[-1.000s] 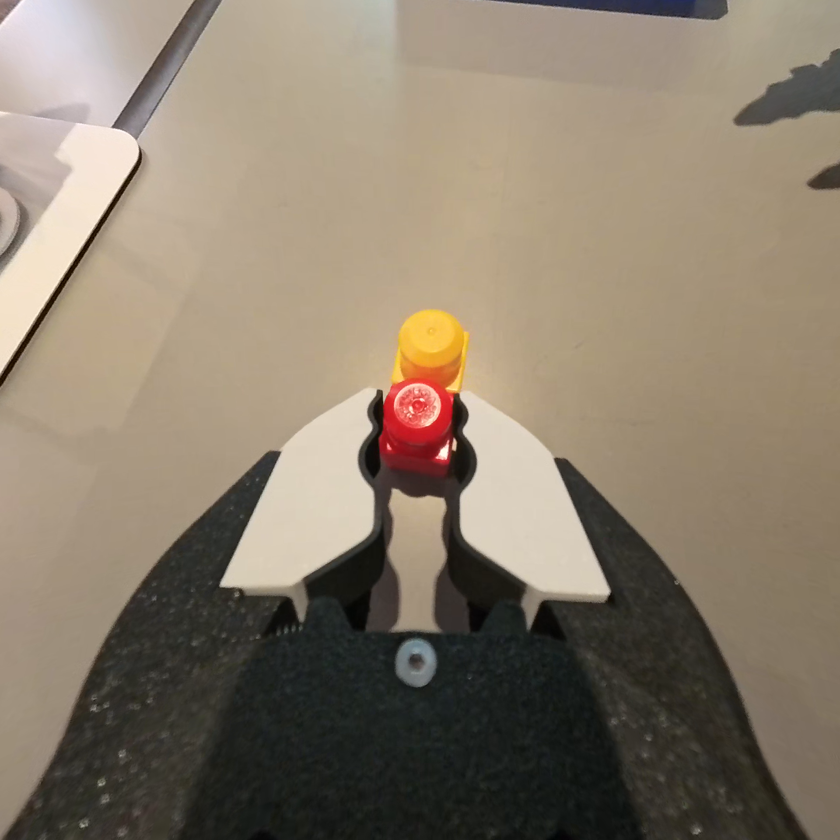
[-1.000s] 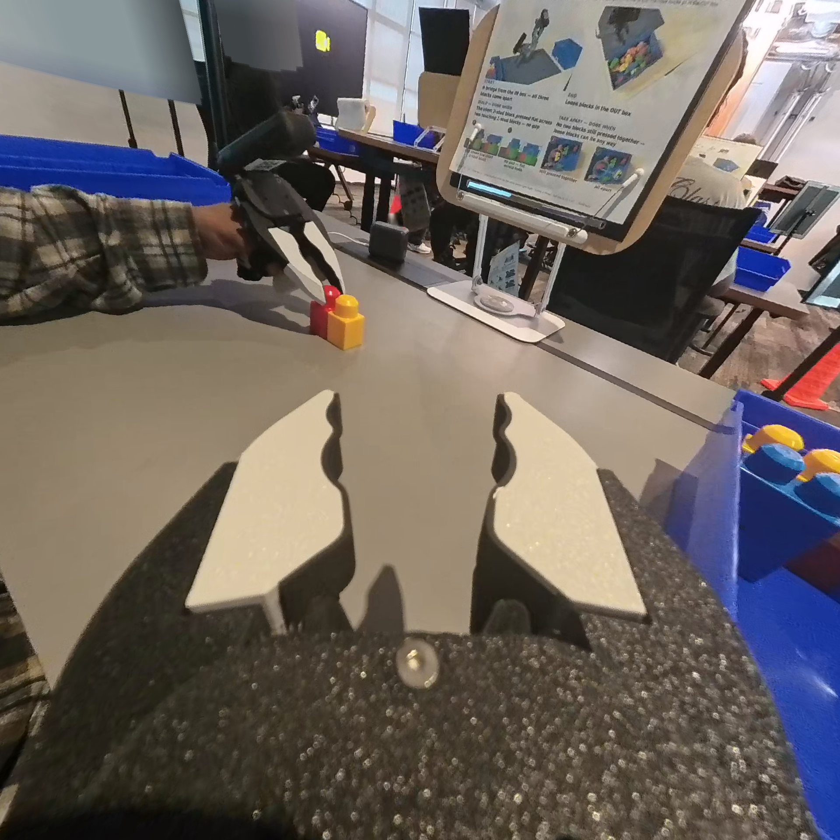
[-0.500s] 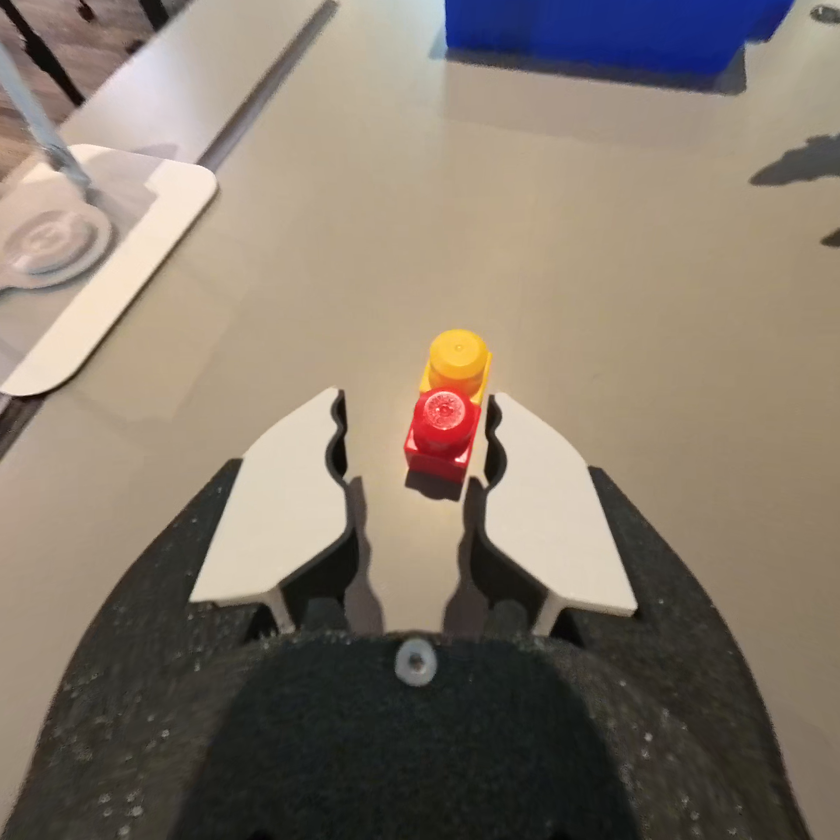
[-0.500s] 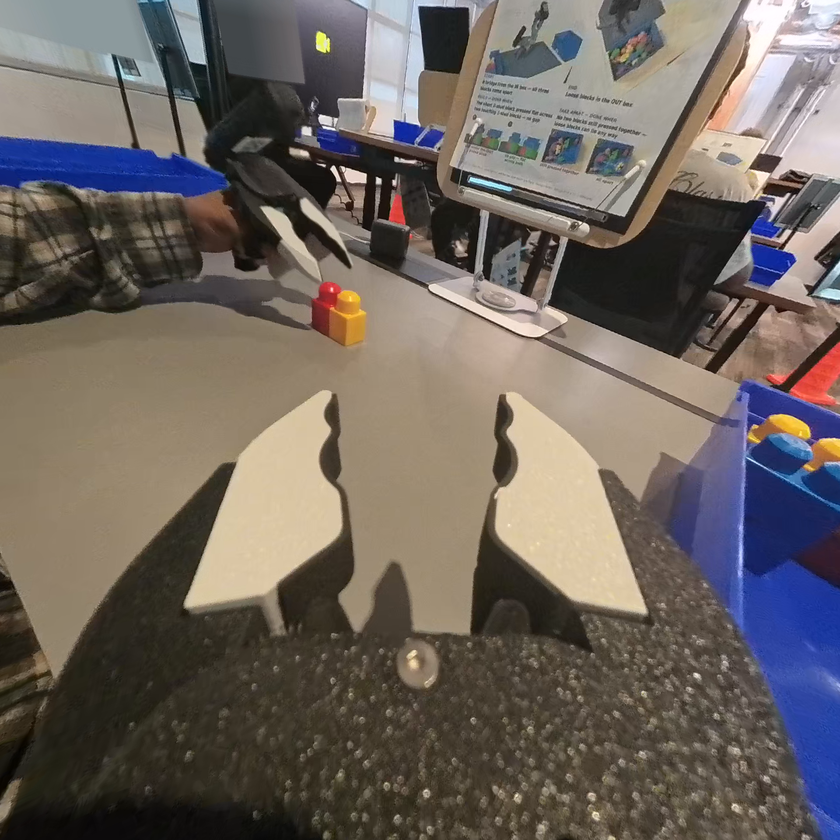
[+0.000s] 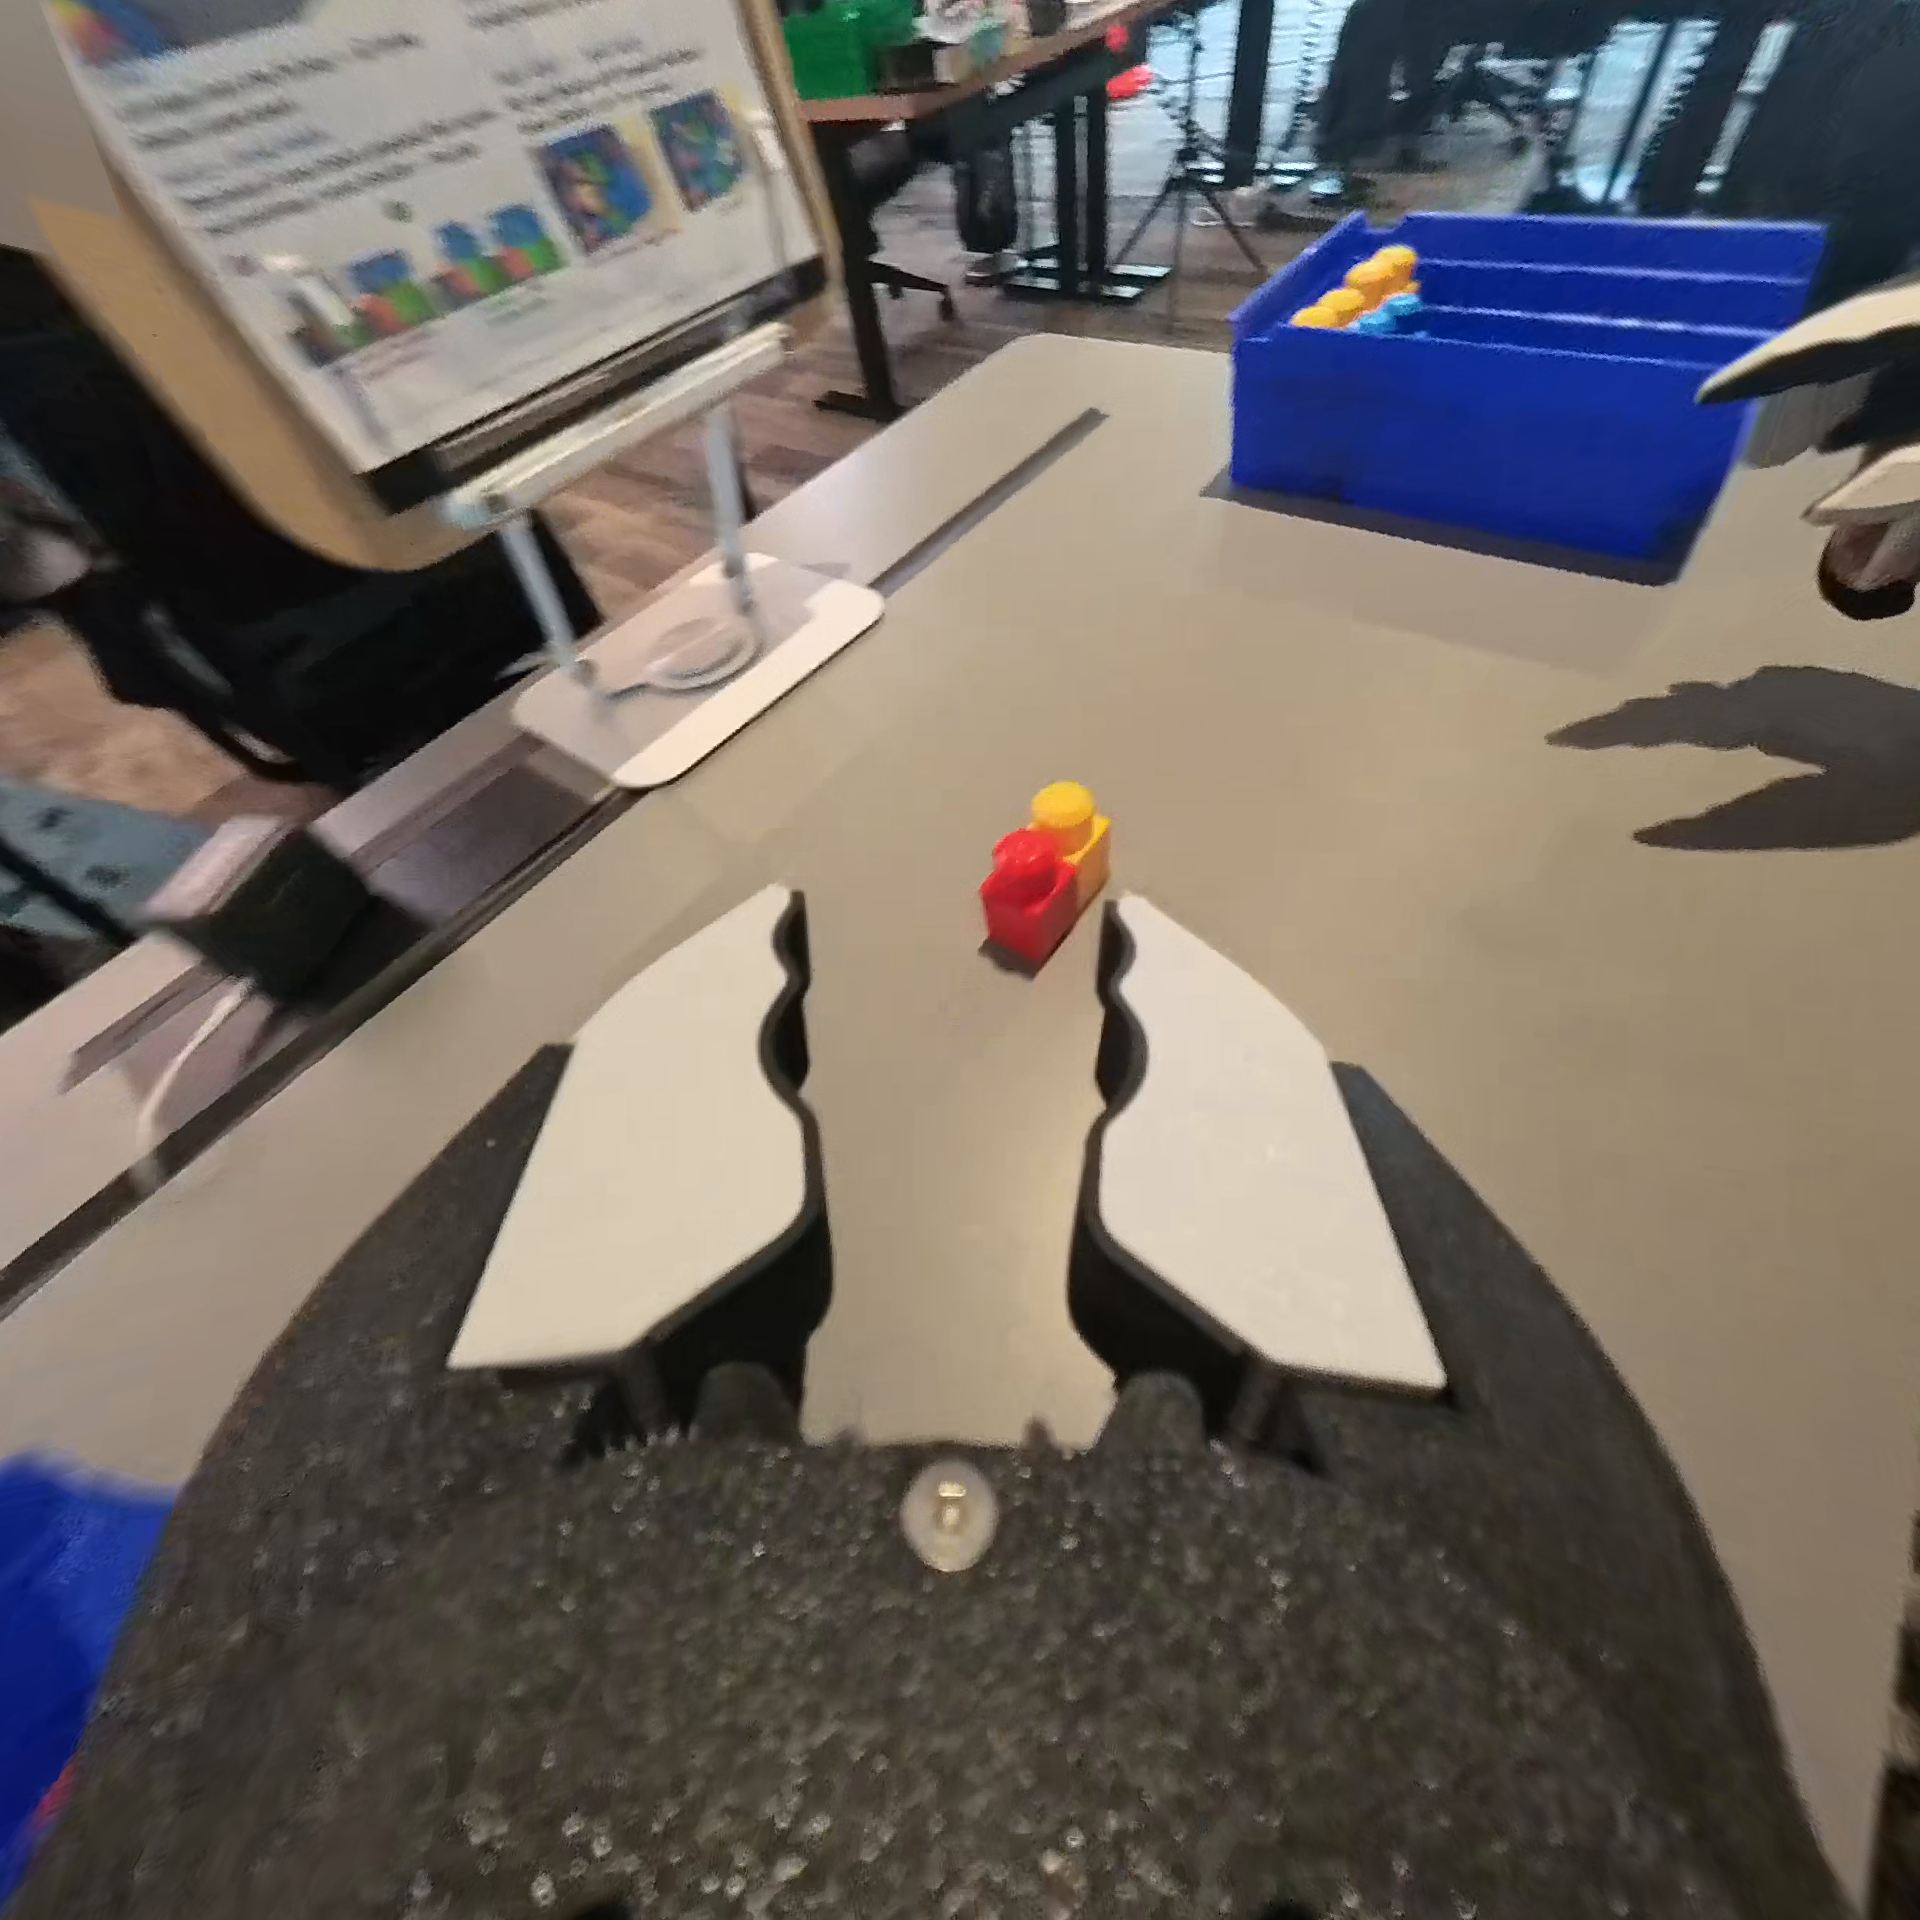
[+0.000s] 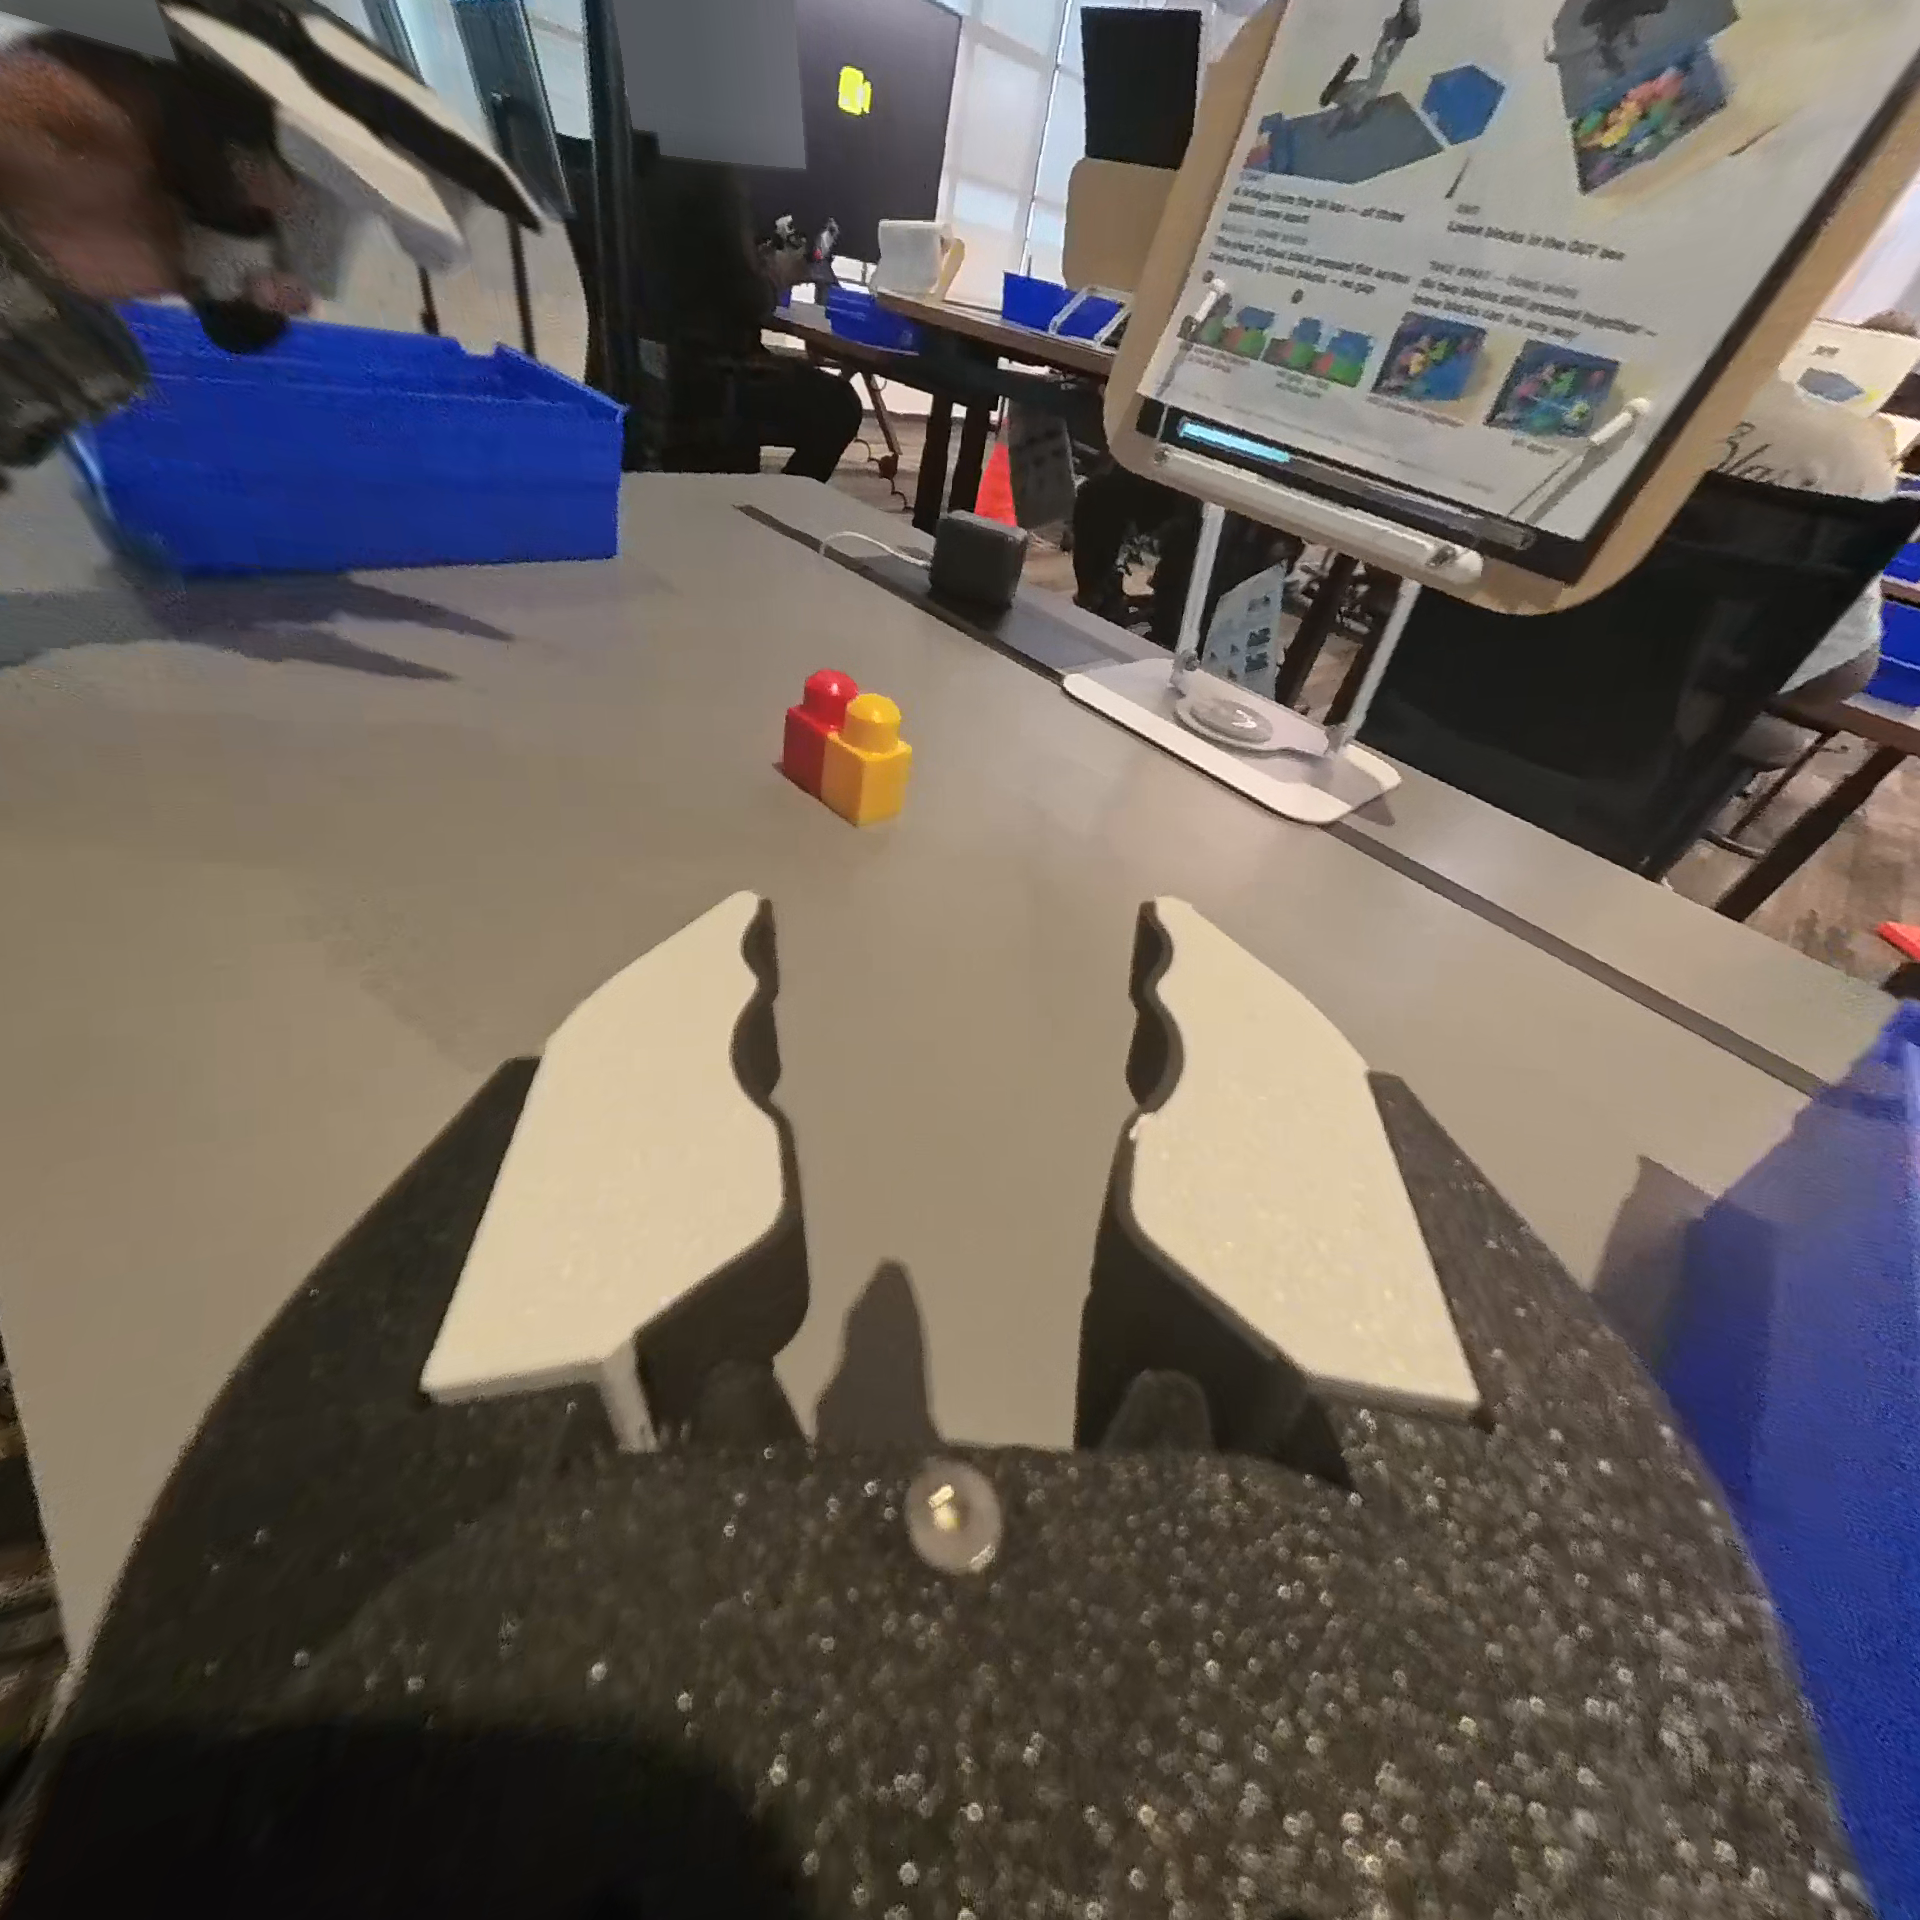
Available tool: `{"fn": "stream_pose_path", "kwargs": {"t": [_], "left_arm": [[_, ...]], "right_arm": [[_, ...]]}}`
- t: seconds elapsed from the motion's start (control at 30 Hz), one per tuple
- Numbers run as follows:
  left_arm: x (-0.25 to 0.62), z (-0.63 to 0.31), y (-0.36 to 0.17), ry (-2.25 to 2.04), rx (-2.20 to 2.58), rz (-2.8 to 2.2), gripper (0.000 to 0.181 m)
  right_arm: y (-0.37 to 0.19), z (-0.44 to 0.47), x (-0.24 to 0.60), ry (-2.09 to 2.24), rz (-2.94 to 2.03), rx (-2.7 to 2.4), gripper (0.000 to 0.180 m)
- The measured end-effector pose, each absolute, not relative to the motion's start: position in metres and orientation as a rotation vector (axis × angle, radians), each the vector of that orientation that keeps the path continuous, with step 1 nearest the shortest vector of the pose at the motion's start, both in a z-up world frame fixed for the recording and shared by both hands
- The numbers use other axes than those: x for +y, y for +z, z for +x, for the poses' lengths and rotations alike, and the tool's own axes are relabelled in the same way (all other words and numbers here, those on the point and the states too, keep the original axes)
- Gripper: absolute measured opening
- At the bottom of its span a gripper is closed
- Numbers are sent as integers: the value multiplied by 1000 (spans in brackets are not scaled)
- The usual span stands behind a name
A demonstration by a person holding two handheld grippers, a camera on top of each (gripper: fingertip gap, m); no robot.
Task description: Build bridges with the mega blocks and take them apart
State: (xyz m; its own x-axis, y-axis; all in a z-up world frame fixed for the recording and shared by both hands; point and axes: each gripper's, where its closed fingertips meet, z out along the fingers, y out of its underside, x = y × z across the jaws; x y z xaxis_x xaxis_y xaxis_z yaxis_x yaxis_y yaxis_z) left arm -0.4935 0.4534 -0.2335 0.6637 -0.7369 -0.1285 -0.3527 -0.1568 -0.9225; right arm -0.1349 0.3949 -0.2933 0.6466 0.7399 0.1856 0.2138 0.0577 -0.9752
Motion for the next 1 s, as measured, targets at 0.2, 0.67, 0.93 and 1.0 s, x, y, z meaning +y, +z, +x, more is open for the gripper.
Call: {"fn": "stream_pose_path", "kwargs": {"t": [0.2, 0.67, 0.93, 1.0], "left_arm": [[422, -634, -218, -197, 617, -1980, 57], [406, -785, -296, 7, 289, -2411, 54], [424, -792, -349, -9, 210, -2571, 50], [424, -797, -358, 43, 207, -2620, 49]], "right_arm": [[-290, -151, 400, 498, -1488, -871, 65], [-282, -187, 414, 523, -1468, -953, 65], [-287, -180, 413, 497, -1499, -944, 65], [-288, -177, 413, 496, -1504, -930, 65]]}}
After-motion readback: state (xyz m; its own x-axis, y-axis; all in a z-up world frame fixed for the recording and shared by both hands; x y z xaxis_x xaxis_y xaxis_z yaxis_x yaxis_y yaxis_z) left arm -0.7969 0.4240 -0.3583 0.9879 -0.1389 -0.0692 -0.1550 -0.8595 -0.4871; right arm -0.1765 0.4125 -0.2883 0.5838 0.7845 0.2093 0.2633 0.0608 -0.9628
